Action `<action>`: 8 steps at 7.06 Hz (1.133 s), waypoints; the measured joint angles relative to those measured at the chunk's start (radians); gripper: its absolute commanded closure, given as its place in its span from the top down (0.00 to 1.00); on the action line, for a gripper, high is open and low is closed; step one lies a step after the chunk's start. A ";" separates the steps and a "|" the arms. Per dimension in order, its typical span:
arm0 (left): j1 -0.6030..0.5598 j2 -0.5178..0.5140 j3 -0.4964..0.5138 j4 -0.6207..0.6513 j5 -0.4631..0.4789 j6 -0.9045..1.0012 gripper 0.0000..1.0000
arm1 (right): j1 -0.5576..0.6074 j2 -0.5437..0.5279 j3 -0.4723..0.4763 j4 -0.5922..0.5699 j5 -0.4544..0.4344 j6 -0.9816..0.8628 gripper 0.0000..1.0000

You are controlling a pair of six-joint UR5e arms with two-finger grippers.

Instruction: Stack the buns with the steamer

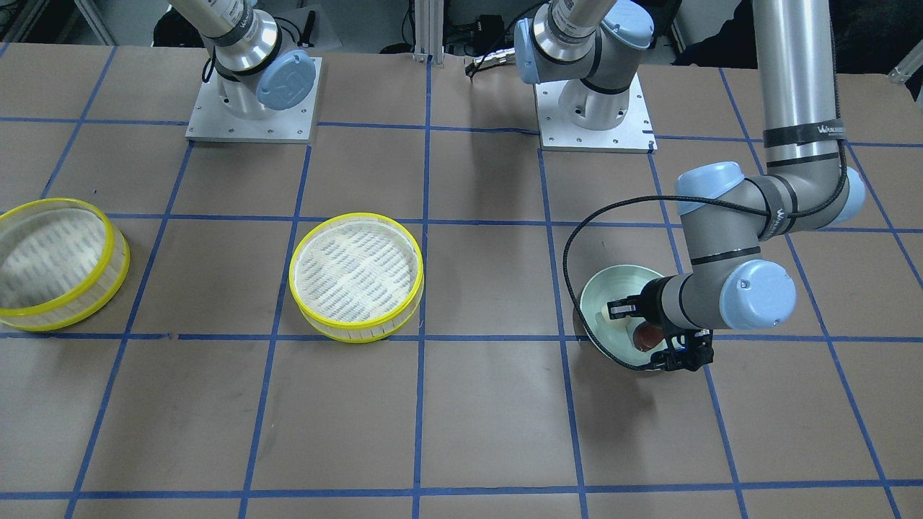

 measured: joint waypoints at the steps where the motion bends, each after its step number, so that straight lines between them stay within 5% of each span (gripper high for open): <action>1: 0.011 0.018 0.009 -0.011 0.000 -0.004 0.00 | 0.001 -0.021 -0.015 0.016 0.004 0.002 0.00; 4: -0.039 0.098 0.072 -0.090 -0.074 -0.167 0.00 | 0.042 -0.114 -0.080 0.223 0.001 0.120 0.00; 8: -0.316 0.142 0.130 -0.050 -0.246 -0.519 0.00 | 0.247 -0.226 -0.144 0.453 -0.041 0.394 0.00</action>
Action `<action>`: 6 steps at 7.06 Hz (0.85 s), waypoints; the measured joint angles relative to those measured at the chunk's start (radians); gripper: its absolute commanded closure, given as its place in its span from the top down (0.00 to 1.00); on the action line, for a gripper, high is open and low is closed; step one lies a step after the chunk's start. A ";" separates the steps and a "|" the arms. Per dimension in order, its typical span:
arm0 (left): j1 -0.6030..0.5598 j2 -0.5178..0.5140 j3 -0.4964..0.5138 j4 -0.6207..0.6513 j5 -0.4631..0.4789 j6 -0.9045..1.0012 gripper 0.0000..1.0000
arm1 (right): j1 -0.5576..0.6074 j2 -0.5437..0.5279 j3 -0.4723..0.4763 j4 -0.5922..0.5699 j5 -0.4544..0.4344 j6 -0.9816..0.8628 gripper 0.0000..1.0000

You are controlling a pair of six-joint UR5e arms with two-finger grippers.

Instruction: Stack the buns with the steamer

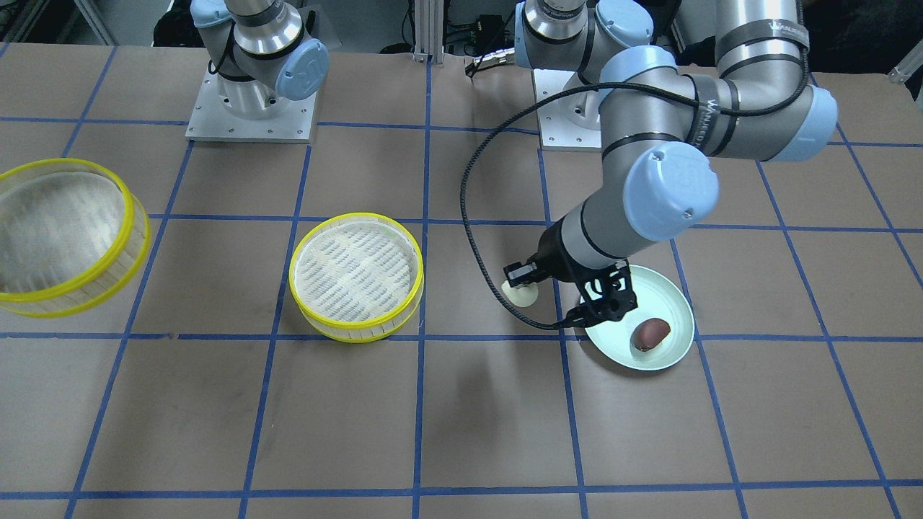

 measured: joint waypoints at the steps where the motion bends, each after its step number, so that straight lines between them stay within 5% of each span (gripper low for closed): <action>1: -0.054 -0.004 -0.004 0.028 -0.049 -0.052 0.00 | 0.060 -0.028 0.005 0.030 0.001 0.061 0.00; 5: -0.216 -0.048 -0.107 0.202 -0.177 -0.136 0.00 | 0.167 -0.093 0.055 0.088 0.029 0.218 0.00; 6: -0.228 -0.066 -0.129 0.240 -0.181 -0.140 0.72 | 0.182 -0.095 0.060 0.090 0.044 0.238 0.00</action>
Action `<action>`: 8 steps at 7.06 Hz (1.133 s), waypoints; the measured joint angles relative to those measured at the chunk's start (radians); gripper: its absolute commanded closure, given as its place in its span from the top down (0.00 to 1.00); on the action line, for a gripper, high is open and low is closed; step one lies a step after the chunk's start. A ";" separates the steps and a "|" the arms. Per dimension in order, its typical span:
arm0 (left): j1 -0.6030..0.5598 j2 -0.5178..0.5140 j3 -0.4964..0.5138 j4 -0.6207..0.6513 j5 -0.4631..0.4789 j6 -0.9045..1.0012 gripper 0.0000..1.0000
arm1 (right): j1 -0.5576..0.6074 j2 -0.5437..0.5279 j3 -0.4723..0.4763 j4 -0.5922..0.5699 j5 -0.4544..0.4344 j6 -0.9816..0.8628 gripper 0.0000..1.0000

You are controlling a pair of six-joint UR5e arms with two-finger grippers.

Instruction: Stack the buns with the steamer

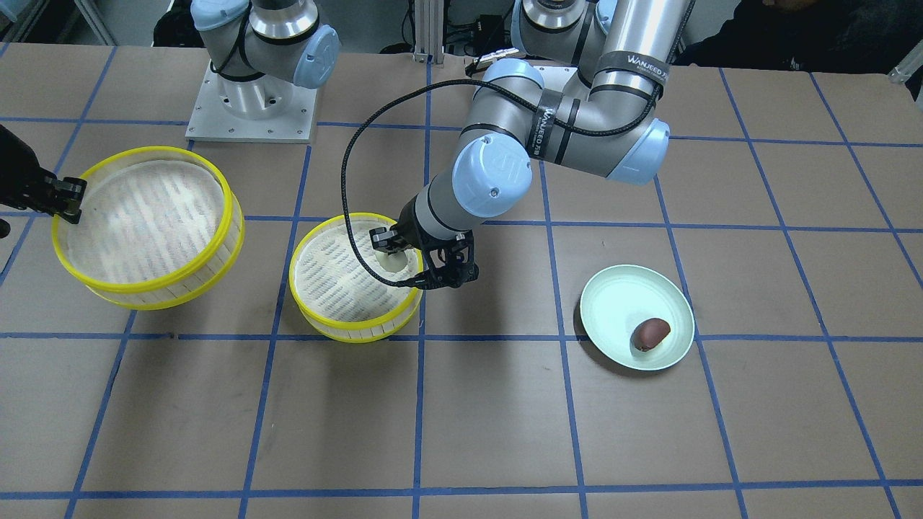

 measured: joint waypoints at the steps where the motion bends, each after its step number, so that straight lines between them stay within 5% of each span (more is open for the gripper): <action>1: -0.005 -0.013 -0.008 0.016 0.001 0.001 0.84 | 0.023 0.000 0.009 0.001 0.007 0.028 0.00; 2: -0.006 -0.019 -0.010 0.022 0.004 -0.002 0.97 | 0.050 -0.002 0.027 0.001 0.010 0.057 0.00; 6: 0.001 0.007 0.020 0.022 0.044 -0.006 1.00 | 0.147 -0.016 0.088 -0.015 0.026 0.152 0.00; 8: 0.070 0.039 0.096 -0.046 0.219 0.070 1.00 | 0.218 -0.017 0.096 -0.034 0.052 0.235 0.00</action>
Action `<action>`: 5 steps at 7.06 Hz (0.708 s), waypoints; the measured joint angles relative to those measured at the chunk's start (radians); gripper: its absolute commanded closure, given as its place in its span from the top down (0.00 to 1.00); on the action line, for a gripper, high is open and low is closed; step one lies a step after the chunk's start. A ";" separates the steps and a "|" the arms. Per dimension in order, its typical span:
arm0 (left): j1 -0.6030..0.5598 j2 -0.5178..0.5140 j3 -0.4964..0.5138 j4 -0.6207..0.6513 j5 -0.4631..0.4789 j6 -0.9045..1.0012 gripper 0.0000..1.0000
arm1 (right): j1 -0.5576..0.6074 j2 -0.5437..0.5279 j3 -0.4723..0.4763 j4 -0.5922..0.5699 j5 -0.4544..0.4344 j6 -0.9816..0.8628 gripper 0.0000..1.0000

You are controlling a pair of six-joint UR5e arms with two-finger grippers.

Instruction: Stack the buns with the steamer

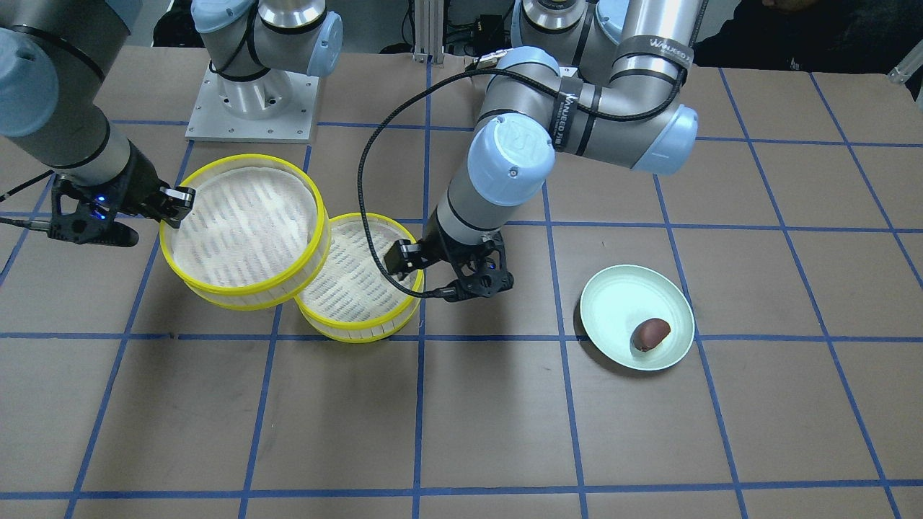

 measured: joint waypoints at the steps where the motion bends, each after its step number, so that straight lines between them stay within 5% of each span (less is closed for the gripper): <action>1: 0.059 0.018 0.031 -0.049 0.087 0.112 1.00 | 0.047 0.000 0.015 -0.026 0.009 0.057 0.00; 5: 0.325 0.043 0.049 -0.100 0.349 0.683 1.00 | 0.224 0.014 0.125 -0.225 0.012 0.228 0.00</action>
